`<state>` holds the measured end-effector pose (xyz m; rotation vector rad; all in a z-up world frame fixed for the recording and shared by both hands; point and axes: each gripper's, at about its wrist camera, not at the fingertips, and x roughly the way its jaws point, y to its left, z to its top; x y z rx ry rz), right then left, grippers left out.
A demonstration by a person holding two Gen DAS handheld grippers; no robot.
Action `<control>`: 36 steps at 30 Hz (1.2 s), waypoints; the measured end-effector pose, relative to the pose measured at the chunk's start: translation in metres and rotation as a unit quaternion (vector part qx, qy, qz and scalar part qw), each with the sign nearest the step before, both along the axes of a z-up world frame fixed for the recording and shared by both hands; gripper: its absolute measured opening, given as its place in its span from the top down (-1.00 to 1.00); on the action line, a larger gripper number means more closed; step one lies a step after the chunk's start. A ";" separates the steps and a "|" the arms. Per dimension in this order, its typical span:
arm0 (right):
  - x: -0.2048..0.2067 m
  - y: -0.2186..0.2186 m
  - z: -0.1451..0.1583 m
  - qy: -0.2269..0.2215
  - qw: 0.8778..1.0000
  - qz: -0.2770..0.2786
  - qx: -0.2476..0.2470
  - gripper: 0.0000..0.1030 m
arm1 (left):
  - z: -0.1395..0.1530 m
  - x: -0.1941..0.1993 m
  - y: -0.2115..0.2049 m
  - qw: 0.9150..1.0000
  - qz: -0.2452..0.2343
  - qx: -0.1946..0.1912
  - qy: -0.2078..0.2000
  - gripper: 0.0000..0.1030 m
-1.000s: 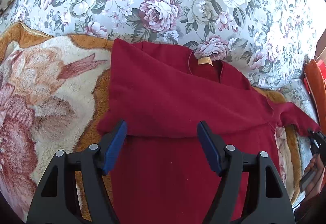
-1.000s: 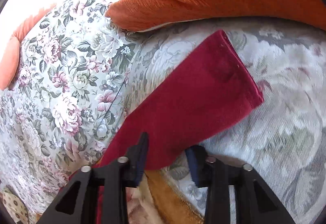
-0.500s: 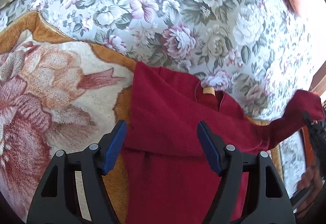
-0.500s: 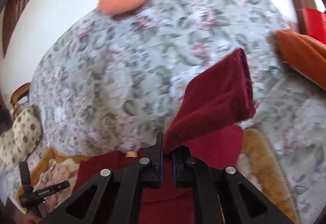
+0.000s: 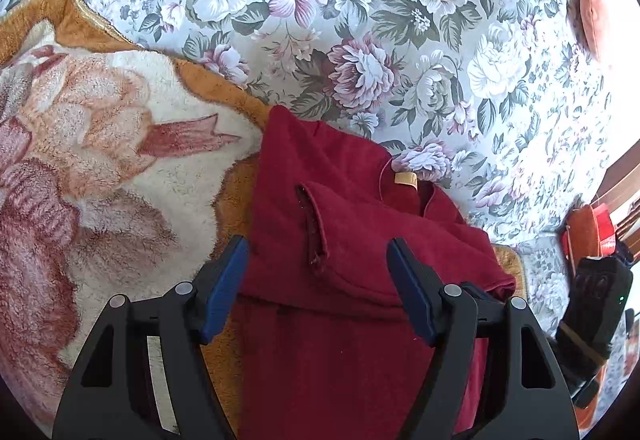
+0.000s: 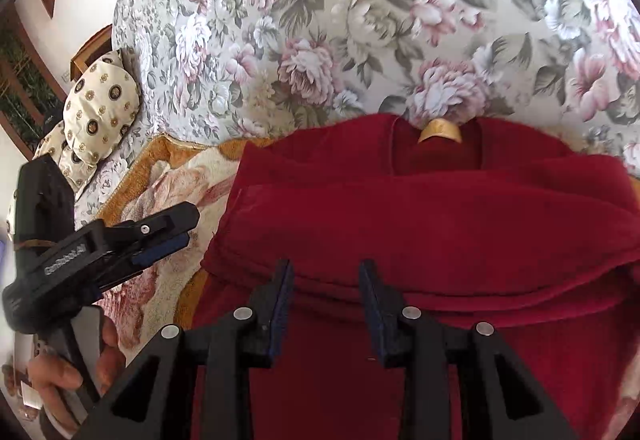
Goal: Fold small clothes
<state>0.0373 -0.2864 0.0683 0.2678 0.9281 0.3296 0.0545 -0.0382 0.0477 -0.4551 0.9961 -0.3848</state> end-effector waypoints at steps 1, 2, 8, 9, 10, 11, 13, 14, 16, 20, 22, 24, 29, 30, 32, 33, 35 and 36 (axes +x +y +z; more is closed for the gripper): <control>-0.005 -0.011 0.006 -0.002 1.000 -0.010 -0.001 0.36 | -0.001 0.000 -0.005 1.000 -0.007 0.002 -0.001 -0.39; -0.009 -0.022 0.011 -0.005 1.000 -0.020 0.000 0.36 | -0.002 0.001 -0.009 1.000 -0.012 0.005 -0.001 -0.39; -0.047 -0.085 0.028 -0.030 0.995 -0.086 0.030 0.35 | -0.015 0.006 -0.033 0.999 -0.031 0.029 0.001 -0.39; -0.053 -0.095 0.029 -0.029 0.994 -0.095 0.033 0.35 | -0.016 0.007 -0.035 0.999 -0.033 0.027 0.000 -0.39; -0.057 -0.102 0.028 -0.030 0.994 -0.103 0.036 0.35 | -0.016 0.009 -0.035 0.999 -0.032 0.022 -0.005 -0.31; -0.061 -0.110 0.028 -0.031 0.993 -0.110 0.039 0.35 | -0.015 0.010 -0.035 0.999 -0.032 0.018 -0.009 -0.08; -0.067 -0.125 0.028 -0.028 0.991 -0.128 0.037 0.35 | -0.013 0.014 -0.036 0.999 -0.037 0.018 -0.014 0.56; -0.071 -0.132 0.028 -0.028 0.990 -0.136 0.036 0.35 | -0.012 0.015 -0.037 0.999 -0.041 0.018 -0.016 0.82; -0.073 -0.143 0.030 -0.031 0.987 -0.156 0.030 0.35 | -0.003 0.016 -0.035 0.998 -0.054 -0.002 -0.027 0.84; -0.068 -0.154 0.037 -0.036 0.983 -0.177 0.007 0.35 | 0.028 0.010 -0.020 0.995 -0.045 0.003 -0.088 0.85; -0.060 -0.149 0.039 -0.039 0.984 -0.176 -0.009 0.35 | 0.032 0.012 -0.010 0.995 -0.032 0.019 -0.093 0.85; -0.050 -0.142 0.038 -0.041 0.984 -0.169 -0.023 0.35 | 0.023 0.019 -0.001 0.997 -0.019 0.034 -0.069 0.85; -0.020 -0.116 -0.002 0.027 0.990 -0.120 -0.075 0.35 | -0.013 0.027 -0.004 0.996 -0.008 0.087 -0.004 0.85; -0.018 -0.112 -0.018 0.066 0.986 -0.112 -0.101 0.35 | -0.014 0.026 -0.004 0.996 -0.009 0.090 -0.003 0.85; -0.029 -0.105 -0.033 0.086 0.983 -0.092 -0.131 0.34 | -0.011 0.024 -0.003 0.996 -0.012 0.091 -0.006 0.85; -0.039 -0.102 -0.034 0.082 0.983 -0.079 -0.145 0.35 | -0.009 0.022 -0.004 0.995 -0.014 0.093 -0.009 0.85; -0.049 -0.104 -0.037 0.098 0.981 -0.070 -0.150 0.35 | -0.009 0.019 -0.005 0.995 -0.015 0.098 -0.011 0.85; -0.052 -0.108 -0.034 0.097 0.982 -0.076 -0.141 0.35 | -0.010 0.019 -0.005 0.995 -0.014 0.098 -0.009 0.85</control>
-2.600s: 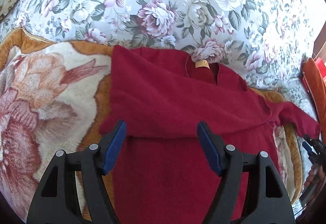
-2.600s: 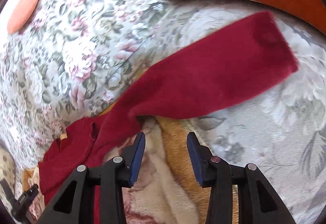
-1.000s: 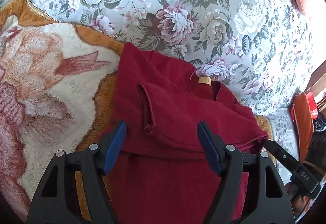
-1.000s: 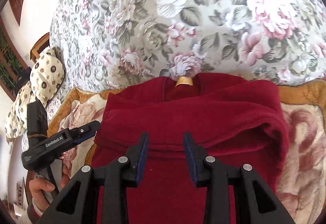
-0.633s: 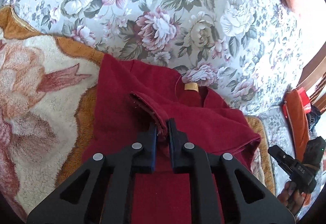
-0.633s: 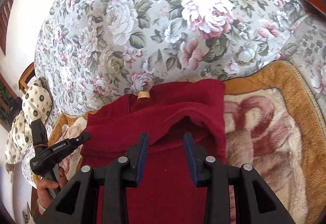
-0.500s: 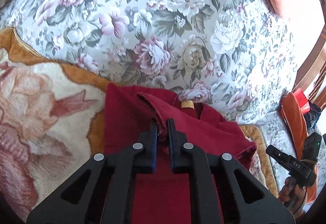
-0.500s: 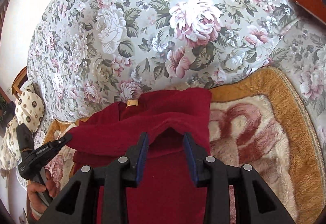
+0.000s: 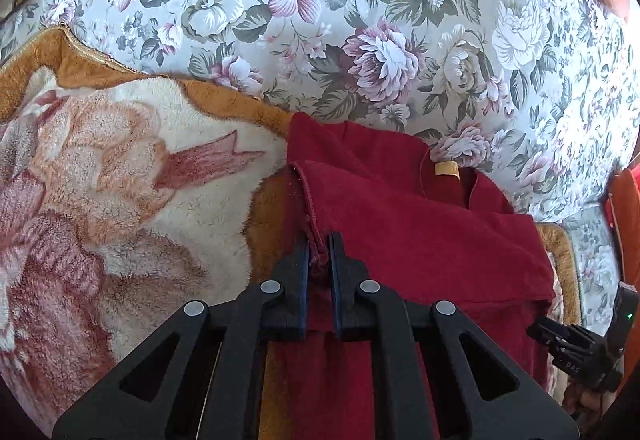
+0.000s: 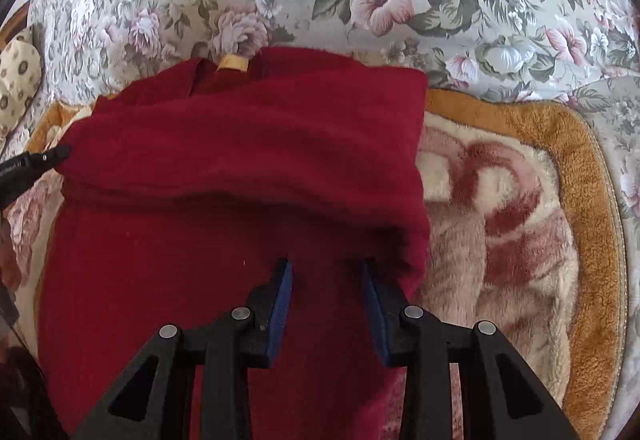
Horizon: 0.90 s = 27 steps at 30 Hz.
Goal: Fold small clothes
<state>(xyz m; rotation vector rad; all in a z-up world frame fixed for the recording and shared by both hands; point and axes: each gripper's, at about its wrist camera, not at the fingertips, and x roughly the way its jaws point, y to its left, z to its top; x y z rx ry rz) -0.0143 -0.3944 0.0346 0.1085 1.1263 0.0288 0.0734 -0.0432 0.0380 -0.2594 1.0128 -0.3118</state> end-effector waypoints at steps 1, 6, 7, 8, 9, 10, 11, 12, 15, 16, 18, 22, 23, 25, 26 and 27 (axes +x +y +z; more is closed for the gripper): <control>-0.001 -0.003 0.006 -0.006 1.000 -0.006 0.005 0.35 | 0.000 0.000 0.001 1.000 0.001 -0.001 0.001 0.85; 0.003 -0.002 0.047 -0.079 0.996 -0.006 0.040 0.35 | -0.002 0.002 0.003 1.000 0.006 -0.008 0.007 0.85; 0.006 0.000 0.047 -0.072 0.996 -0.002 0.055 0.35 | -0.002 0.002 0.003 1.000 0.006 -0.008 0.008 0.85; 0.009 0.003 0.042 -0.059 0.995 0.003 0.080 0.35 | -0.002 0.002 0.003 1.000 0.006 -0.009 0.008 0.85; 0.012 0.007 0.038 -0.051 0.993 -0.001 0.103 0.35 | -0.002 0.002 0.003 1.000 0.006 -0.011 0.008 0.85; 0.013 0.006 0.031 -0.042 0.991 -0.009 0.125 0.35 | -0.001 0.002 0.003 1.000 0.005 -0.011 0.008 0.85; 0.013 0.007 0.026 -0.031 0.989 -0.019 0.141 0.35 | -0.001 0.002 0.003 1.000 0.005 -0.010 0.007 0.85; 0.014 0.006 0.019 -0.023 0.987 -0.031 0.159 0.35 | -0.001 0.002 0.003 1.000 0.005 -0.011 0.008 0.85; 0.010 -0.005 0.011 -0.048 0.969 -0.081 0.227 0.35 | -0.001 0.002 0.003 1.000 0.005 -0.010 0.008 0.85; 0.011 -0.010 0.009 -0.059 0.962 -0.097 0.250 0.35 | -0.001 0.002 0.003 1.000 0.003 -0.010 0.009 0.85; 0.014 -0.015 0.006 -0.064 0.952 -0.123 0.274 0.35 | -0.001 0.002 0.003 1.000 0.004 -0.009 0.009 0.85; 0.026 -0.017 -0.003 -0.055 0.958 -0.139 0.244 0.88 | -0.001 0.002 0.003 1.000 0.003 -0.009 0.011 0.85; 0.025 -0.020 -0.006 -0.052 0.956 -0.140 0.252 0.88 | -0.001 0.001 0.004 1.000 0.003 -0.010 0.012 0.85; 0.016 -0.019 0.001 -0.066 0.960 -0.125 0.241 0.88 | 0.001 0.001 0.006 1.000 0.004 -0.011 0.011 0.85; 0.010 -0.014 0.008 -0.076 0.968 -0.108 0.215 0.88 | 0.002 0.000 0.006 1.000 0.005 -0.009 0.011 0.85; 0.007 -0.010 0.010 -0.078 0.974 -0.097 0.191 0.88 | 0.001 0.000 0.005 1.000 0.005 -0.007 0.011 0.85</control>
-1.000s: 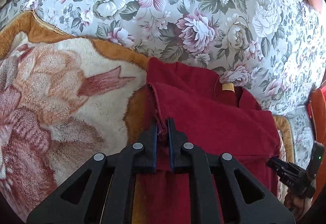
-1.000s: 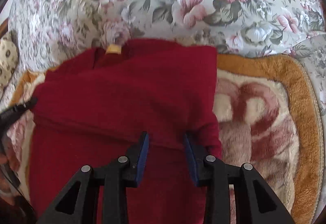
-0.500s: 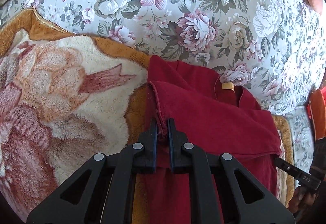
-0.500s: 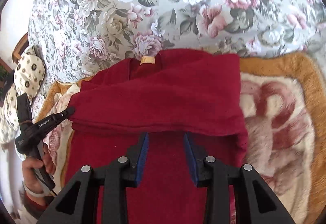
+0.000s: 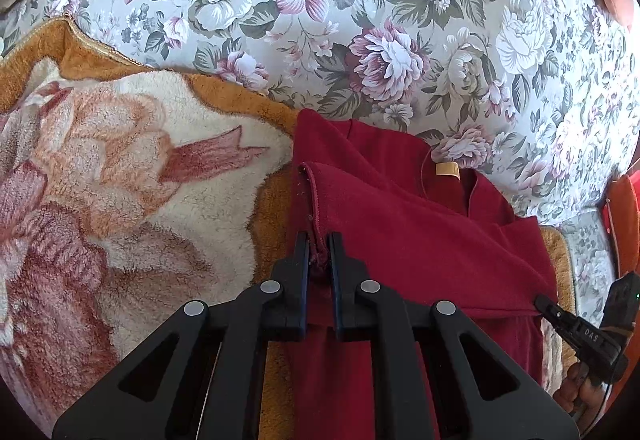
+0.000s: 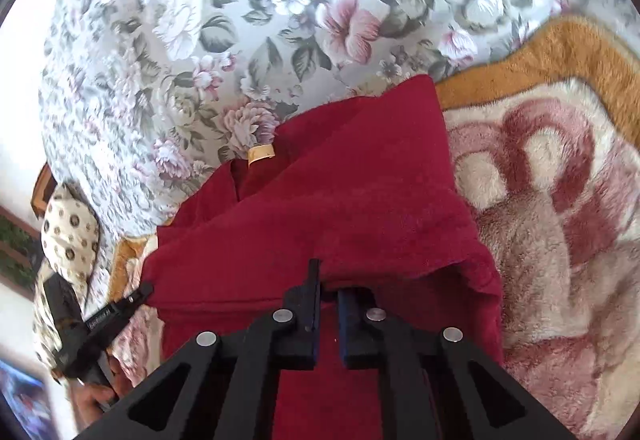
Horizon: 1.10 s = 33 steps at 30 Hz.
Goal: Fold small clothes
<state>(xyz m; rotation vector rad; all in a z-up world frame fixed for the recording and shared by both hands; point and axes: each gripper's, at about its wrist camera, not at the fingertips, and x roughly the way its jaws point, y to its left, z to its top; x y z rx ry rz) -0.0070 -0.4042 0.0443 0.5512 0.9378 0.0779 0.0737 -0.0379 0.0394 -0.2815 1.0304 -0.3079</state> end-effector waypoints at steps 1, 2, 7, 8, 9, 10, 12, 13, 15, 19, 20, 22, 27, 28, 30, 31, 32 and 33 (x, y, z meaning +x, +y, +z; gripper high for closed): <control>0.000 0.003 -0.003 0.010 1.000 0.005 -0.008 0.88 | -0.001 0.000 -0.002 1.000 0.000 0.004 0.002 0.85; 0.004 0.004 -0.011 0.031 0.999 0.008 -0.008 0.88 | -0.003 0.000 -0.003 1.000 0.001 0.010 0.004 0.84; -0.004 0.004 0.006 0.069 0.997 0.033 -0.031 0.70 | 0.001 -0.002 0.003 1.000 0.013 0.009 0.005 0.81; -0.010 0.005 0.020 0.057 0.997 0.035 -0.045 0.70 | 0.005 -0.004 0.006 1.000 0.023 0.015 -0.002 0.81; -0.016 0.004 0.034 0.031 0.998 0.035 -0.052 0.70 | 0.009 -0.005 0.008 0.999 0.031 0.017 -0.009 0.81; -0.018 0.002 0.042 0.013 0.998 0.032 -0.058 0.70 | 0.013 -0.007 0.011 0.999 0.033 0.011 -0.018 0.81; -0.014 0.002 0.053 -0.017 0.995 0.022 -0.093 0.70 | 0.019 -0.011 0.014 0.999 0.033 -0.002 -0.030 0.81; -0.008 0.003 0.054 -0.024 0.993 0.018 -0.113 0.70 | 0.021 -0.012 0.014 0.999 0.032 -0.006 -0.036 0.79; 0.011 0.008 0.045 -0.010 0.991 0.027 -0.134 0.70 | 0.022 -0.014 0.010 0.999 0.022 -0.008 -0.045 0.54; 0.038 0.022 0.013 0.037 0.977 0.075 -0.196 0.70 | 0.012 -0.012 -0.008 0.999 -0.011 -0.002 -0.032 0.33; 0.040 0.022 0.001 0.056 0.971 0.084 -0.218 0.70 | 0.008 -0.011 -0.014 0.999 -0.020 0.011 -0.025 0.32; 0.037 0.022 -0.011 0.043 0.969 0.090 -0.228 0.70 | -0.003 -0.009 -0.026 0.998 -0.035 0.045 -0.007 0.32; 0.018 0.010 0.011 0.049 0.976 0.078 -0.197 0.70 | -0.006 -0.015 -0.035 0.996 -0.041 0.076 -0.019 0.21; 0.011 0.010 0.017 0.044 0.976 0.078 -0.196 0.70 | -0.007 -0.016 -0.034 0.996 -0.039 0.074 -0.018 0.17; -0.002 0.009 0.021 0.041 0.975 0.073 -0.208 0.69 | -0.008 -0.017 -0.034 0.996 -0.037 0.074 -0.019 0.01; -0.005 0.006 0.016 0.049 0.973 0.063 -0.217 0.66 | -0.009 -0.019 -0.035 0.996 -0.036 0.075 -0.020 -0.10; -0.002 0.005 0.007 0.064 0.971 0.050 -0.223 0.62 | -0.009 -0.020 -0.036 0.996 -0.035 0.077 -0.021 -0.18; 0.000 0.002 -0.004 0.084 0.972 0.043 -0.216 0.53 | -0.010 -0.021 -0.036 0.996 -0.033 0.079 -0.023 -0.20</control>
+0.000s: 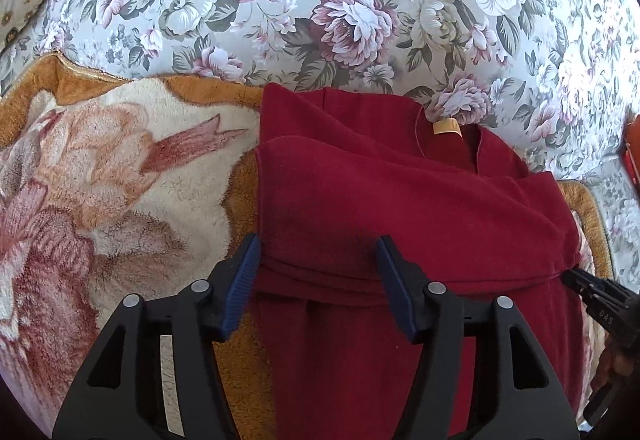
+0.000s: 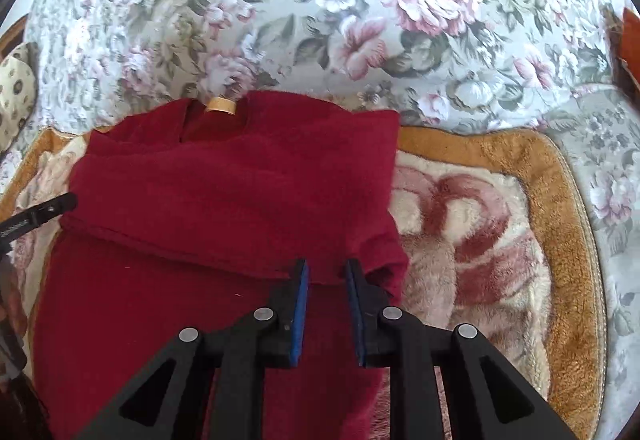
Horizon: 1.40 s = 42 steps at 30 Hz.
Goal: Fold small clothes
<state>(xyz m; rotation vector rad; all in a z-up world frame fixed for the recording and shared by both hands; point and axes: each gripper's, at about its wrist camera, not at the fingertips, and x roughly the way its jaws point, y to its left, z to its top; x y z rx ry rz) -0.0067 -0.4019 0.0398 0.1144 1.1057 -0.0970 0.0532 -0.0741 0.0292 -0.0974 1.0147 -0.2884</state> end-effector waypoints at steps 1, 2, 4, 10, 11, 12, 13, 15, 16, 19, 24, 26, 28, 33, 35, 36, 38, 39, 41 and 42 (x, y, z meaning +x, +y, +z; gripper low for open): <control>0.000 -0.003 -0.008 0.006 1.000 -0.007 0.020 0.52 | -0.001 -0.001 -0.001 1.000 0.003 0.004 -0.001 -0.22; -0.003 -0.007 -0.005 -0.011 0.999 -0.015 0.034 0.52 | -0.002 -0.003 -0.001 1.000 0.005 0.006 -0.001 -0.22; -0.012 -0.012 0.004 -0.002 0.997 -0.029 0.066 0.51 | -0.001 -0.011 0.001 1.000 0.005 0.008 -0.004 -0.22; -0.084 -0.011 0.045 -0.021 0.994 -0.014 0.106 0.24 | 0.014 -0.049 0.004 1.000 -0.015 0.020 -0.005 -0.22; -0.098 -0.012 0.049 -0.017 0.993 -0.013 0.116 0.22 | 0.016 -0.056 0.004 1.000 -0.017 0.024 -0.003 -0.22; -0.109 -0.007 0.046 -0.012 0.992 -0.011 0.124 0.21 | 0.019 -0.064 0.004 1.000 -0.020 0.023 -0.001 -0.22; -0.117 -0.006 0.046 -0.008 0.991 -0.010 0.131 0.20 | 0.022 -0.073 0.005 1.000 -0.024 0.018 -0.002 -0.22; -0.138 -0.008 0.045 -0.007 0.990 -0.013 0.142 0.19 | 0.028 -0.092 0.008 0.999 -0.027 0.019 -0.007 -0.24; -0.148 -0.006 0.044 -0.003 0.989 -0.014 0.145 0.17 | 0.031 -0.101 0.009 0.999 -0.031 0.025 -0.007 -0.25; -0.171 -0.006 0.038 0.010 0.989 -0.008 0.149 0.16 | 0.039 -0.128 0.016 0.999 -0.041 0.028 -0.008 -0.25; -0.199 -0.006 0.031 0.022 0.990 0.002 0.142 0.15 | 0.043 -0.169 0.040 0.999 -0.048 -0.005 0.020 -0.46; -0.208 -0.007 0.029 0.028 0.989 0.001 0.145 0.15 | 0.040 -0.186 0.051 0.998 -0.050 -0.024 0.041 -0.46; -0.217 -0.009 0.027 0.029 0.989 0.001 0.148 0.15 | 0.034 -0.201 0.062 0.996 -0.044 -0.034 0.063 -0.46; -0.233 -0.003 0.018 0.044 0.986 0.010 0.163 0.12 | 0.016 -0.230 0.079 0.992 -0.041 -0.052 0.105 -0.46; -0.238 0.002 0.014 0.053 0.985 0.018 0.164 0.12 | 0.009 -0.239 0.078 0.990 -0.049 -0.056 0.119 -0.46; -0.241 0.004 0.013 0.054 0.985 0.022 0.160 0.12 | 0.007 -0.243 0.077 0.990 -0.052 -0.057 0.122 -0.46; -0.245 0.006 0.012 0.057 0.986 0.025 0.156 0.12 | 0.000 -0.248 0.075 0.988 -0.052 -0.060 0.131 -0.46; -0.248 0.006 0.011 0.059 0.985 0.026 0.158 0.12 | -0.004 -0.249 0.075 0.987 -0.052 -0.063 0.137 -0.46; -0.252 0.007 0.009 0.060 0.984 0.025 0.164 0.11 | -0.007 -0.253 0.071 0.988 -0.053 -0.062 0.135 -0.47; -0.253 0.008 0.007 0.062 0.983 0.025 0.169 0.11 | -0.007 -0.254 0.071 0.988 -0.053 -0.060 0.129 -0.49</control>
